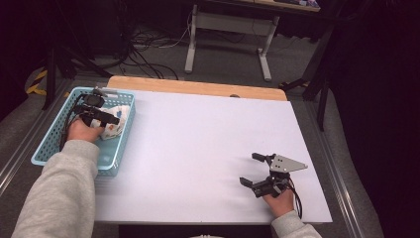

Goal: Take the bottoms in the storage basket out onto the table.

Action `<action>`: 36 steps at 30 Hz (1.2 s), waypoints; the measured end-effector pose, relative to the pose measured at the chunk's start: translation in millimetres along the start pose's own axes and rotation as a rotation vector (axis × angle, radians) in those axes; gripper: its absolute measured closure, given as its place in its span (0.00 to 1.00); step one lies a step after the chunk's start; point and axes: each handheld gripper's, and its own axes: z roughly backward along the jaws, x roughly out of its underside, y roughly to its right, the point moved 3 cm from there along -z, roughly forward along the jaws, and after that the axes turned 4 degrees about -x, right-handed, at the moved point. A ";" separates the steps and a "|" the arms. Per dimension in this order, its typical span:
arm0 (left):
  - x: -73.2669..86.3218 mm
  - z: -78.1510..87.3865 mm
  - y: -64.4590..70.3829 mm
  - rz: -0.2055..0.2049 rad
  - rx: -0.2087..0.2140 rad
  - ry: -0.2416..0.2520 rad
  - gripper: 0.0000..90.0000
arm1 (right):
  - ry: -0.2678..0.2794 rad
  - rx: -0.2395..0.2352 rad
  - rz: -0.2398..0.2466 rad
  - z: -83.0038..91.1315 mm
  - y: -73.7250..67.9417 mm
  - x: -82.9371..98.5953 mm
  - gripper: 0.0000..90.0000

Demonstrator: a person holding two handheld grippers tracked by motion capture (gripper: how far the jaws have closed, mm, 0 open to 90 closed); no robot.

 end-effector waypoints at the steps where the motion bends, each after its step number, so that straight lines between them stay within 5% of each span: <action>1: 0.4 -0.7 0.2 0.004 -0.004 -0.008 0.01 | 0.001 -0.001 0.000 0.0 0.0 0.0 0.01; 11: 3.7 -9.6 0.9 0.010 0.013 -0.073 0.04 | 0.002 -0.009 0.003 -0.2 -0.7 -0.1 0.01; 28: 5.8 -12.4 2.4 -0.017 -0.017 -0.104 0.07 | 0.003 -0.011 0.001 0.0 -0.6 -0.2 0.01; 33: 5.8 -10.2 5.1 -0.042 -0.015 -0.091 0.16 | 0.005 -0.012 0.003 0.3 -1.1 -0.4 0.01; 36: 5.6 -7.0 9.1 -0.063 -0.008 -0.085 0.31 | 0.006 -0.009 0.003 0.6 -1.0 -0.5 0.01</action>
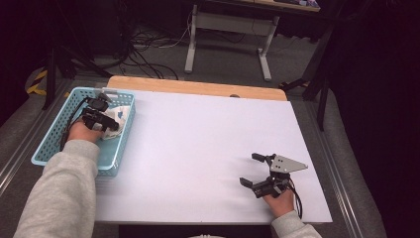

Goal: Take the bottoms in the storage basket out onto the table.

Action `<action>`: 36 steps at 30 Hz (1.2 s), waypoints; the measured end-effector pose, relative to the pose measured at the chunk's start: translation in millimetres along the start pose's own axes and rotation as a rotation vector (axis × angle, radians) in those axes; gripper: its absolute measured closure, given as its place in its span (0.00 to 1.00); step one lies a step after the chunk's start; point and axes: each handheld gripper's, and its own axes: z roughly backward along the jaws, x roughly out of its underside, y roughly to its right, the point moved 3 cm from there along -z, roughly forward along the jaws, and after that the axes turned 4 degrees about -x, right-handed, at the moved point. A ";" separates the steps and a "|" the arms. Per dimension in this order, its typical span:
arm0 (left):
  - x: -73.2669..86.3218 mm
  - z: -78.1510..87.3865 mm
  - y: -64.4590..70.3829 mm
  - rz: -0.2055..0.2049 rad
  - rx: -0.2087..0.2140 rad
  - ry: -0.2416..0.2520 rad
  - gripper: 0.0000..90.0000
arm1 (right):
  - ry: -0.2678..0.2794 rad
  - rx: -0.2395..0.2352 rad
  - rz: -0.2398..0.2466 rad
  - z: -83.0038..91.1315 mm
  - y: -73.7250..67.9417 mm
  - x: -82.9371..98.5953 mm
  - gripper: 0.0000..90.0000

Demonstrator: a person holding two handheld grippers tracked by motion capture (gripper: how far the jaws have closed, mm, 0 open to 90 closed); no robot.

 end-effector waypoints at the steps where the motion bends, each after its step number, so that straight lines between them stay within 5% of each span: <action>1: 0.1 1.0 1.5 -0.001 0.001 0.000 0.31 | 0.000 0.000 0.000 0.0 0.0 0.0 0.01; 6: -0.1 5.9 6.5 -0.043 -0.019 -0.002 0.63 | 0.000 -0.001 0.001 0.0 -0.3 -0.1 0.01; 10: -0.5 6.7 6.5 -0.045 -0.033 -0.005 0.75 | -0.001 -0.002 0.001 -0.2 -0.4 -0.2 0.01; 21: -1.1 11.1 3.2 -0.025 -0.016 0.005 0.78 | -0.001 -0.004 0.000 -0.5 -0.2 -0.2 0.01; 36: 0.4 42.5 0.4 0.005 -0.007 0.138 0.79 | -0.010 -0.018 0.006 -3.3 -1.0 -0.4 0.01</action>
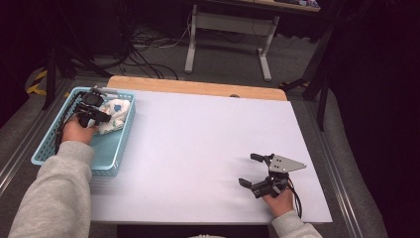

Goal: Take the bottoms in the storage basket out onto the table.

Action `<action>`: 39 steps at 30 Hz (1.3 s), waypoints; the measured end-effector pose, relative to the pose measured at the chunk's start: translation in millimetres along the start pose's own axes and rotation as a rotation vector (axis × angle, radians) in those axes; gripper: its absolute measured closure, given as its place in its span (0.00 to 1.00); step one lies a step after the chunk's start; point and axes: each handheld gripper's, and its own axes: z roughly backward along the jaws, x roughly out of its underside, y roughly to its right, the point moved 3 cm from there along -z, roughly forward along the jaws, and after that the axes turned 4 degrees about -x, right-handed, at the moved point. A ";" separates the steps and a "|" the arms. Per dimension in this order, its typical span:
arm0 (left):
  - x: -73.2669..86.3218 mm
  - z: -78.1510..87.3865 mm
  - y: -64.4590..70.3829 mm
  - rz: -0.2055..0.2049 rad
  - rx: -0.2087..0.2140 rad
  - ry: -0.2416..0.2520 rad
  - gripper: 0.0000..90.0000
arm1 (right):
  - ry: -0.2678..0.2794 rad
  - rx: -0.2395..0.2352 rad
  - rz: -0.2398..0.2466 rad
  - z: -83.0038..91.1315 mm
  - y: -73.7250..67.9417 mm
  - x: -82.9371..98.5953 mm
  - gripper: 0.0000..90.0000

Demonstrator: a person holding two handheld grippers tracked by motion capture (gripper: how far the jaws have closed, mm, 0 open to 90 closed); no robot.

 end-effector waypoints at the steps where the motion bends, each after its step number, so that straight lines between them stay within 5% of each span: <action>1: -0.1 2.5 0.0 0.001 -0.002 0.012 0.79 | -0.002 -0.001 0.002 -0.3 -0.3 0.0 0.01; 16: 4.4 48.7 -1.1 0.024 0.039 0.271 0.79 | 0.000 -0.027 0.001 -2.2 -0.9 -0.1 0.01; 39: 21.4 97.5 16.3 0.070 0.211 0.570 0.78 | 0.008 -0.034 0.001 -1.7 -0.3 -0.5 0.01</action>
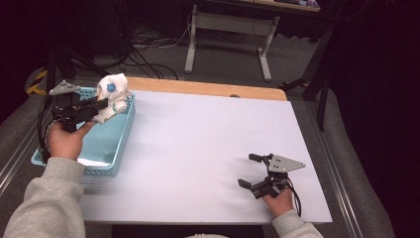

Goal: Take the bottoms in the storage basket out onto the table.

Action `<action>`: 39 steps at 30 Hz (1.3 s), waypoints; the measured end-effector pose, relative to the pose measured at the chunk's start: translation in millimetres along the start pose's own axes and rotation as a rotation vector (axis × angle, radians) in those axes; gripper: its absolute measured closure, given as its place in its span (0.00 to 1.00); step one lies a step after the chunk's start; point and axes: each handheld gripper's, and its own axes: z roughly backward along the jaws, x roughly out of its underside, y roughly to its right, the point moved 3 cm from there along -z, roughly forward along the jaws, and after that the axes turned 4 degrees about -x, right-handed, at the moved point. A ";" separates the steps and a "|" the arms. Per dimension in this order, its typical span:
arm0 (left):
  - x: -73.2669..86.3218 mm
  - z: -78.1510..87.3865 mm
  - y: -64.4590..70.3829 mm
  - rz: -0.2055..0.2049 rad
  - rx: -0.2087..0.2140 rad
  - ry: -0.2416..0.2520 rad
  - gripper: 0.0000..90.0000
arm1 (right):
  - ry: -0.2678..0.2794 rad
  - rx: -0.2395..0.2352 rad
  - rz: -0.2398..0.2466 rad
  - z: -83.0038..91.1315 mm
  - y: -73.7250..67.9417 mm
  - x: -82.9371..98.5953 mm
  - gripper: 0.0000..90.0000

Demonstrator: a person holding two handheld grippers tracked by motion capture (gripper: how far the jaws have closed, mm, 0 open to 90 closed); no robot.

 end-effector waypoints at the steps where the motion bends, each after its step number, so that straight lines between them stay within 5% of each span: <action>1: -0.2 1.1 1.6 0.004 0.009 0.006 0.78 | 0.001 0.000 0.000 0.1 -0.1 -0.1 0.01; 22: 1.8 25.8 48.4 -0.009 0.152 0.140 0.78 | 0.003 0.000 0.002 0.4 -0.6 -0.2 0.01; 39: 7.6 27.4 89.7 -0.067 0.238 0.171 0.78 | 0.003 0.001 0.002 0.5 -0.6 -0.2 0.01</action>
